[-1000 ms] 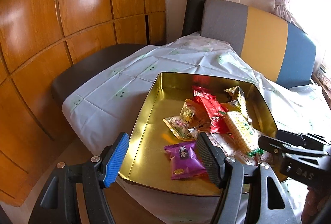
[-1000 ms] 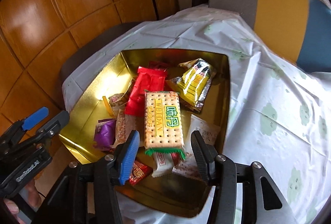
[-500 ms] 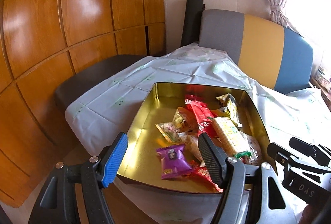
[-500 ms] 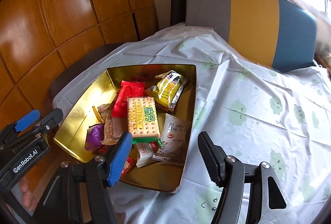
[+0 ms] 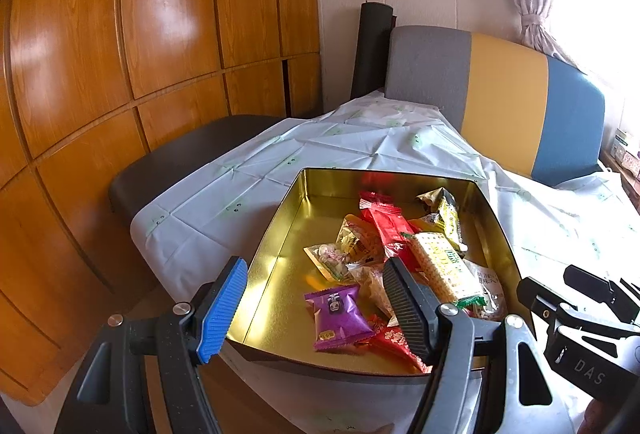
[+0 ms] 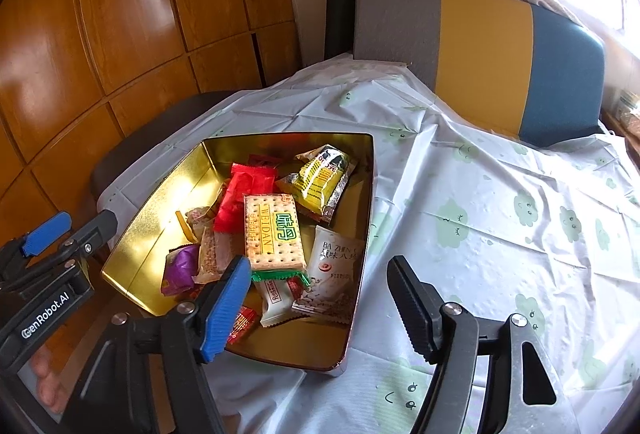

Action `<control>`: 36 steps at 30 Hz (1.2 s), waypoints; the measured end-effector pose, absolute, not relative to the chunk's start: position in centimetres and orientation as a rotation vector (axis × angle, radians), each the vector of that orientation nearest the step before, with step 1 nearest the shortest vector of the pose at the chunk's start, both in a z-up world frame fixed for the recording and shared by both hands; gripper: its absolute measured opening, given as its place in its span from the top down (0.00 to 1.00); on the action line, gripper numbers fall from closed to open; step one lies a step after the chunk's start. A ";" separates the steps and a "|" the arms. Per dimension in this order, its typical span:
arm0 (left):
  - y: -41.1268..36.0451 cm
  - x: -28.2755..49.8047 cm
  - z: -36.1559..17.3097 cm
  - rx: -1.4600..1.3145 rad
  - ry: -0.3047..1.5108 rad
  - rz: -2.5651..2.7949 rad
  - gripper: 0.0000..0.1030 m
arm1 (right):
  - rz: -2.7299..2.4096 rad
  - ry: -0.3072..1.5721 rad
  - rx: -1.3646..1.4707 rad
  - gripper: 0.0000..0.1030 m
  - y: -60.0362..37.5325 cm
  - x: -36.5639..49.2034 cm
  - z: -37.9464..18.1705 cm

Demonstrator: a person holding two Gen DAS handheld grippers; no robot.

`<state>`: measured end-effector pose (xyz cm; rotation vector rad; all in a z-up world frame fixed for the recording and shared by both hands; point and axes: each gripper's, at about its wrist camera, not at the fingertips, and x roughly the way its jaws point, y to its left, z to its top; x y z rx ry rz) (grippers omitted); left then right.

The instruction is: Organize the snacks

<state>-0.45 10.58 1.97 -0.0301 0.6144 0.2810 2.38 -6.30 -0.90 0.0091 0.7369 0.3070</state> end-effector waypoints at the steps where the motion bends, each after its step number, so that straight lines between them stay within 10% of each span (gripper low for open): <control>1: 10.6 -0.5 2.0 -0.030 0.615 0.282 0.31 | 0.306 0.736 0.009 0.30 -6.3 2.4 -0.9; 25: 10.2 -0.4 2.2 -0.025 0.618 0.249 0.31 | 0.303 0.733 0.011 0.28 -6.2 2.4 -0.9; 36: 10.3 -0.1 2.2 -0.036 0.622 0.236 0.48 | 0.280 0.728 0.032 0.27 -7.6 2.9 -1.0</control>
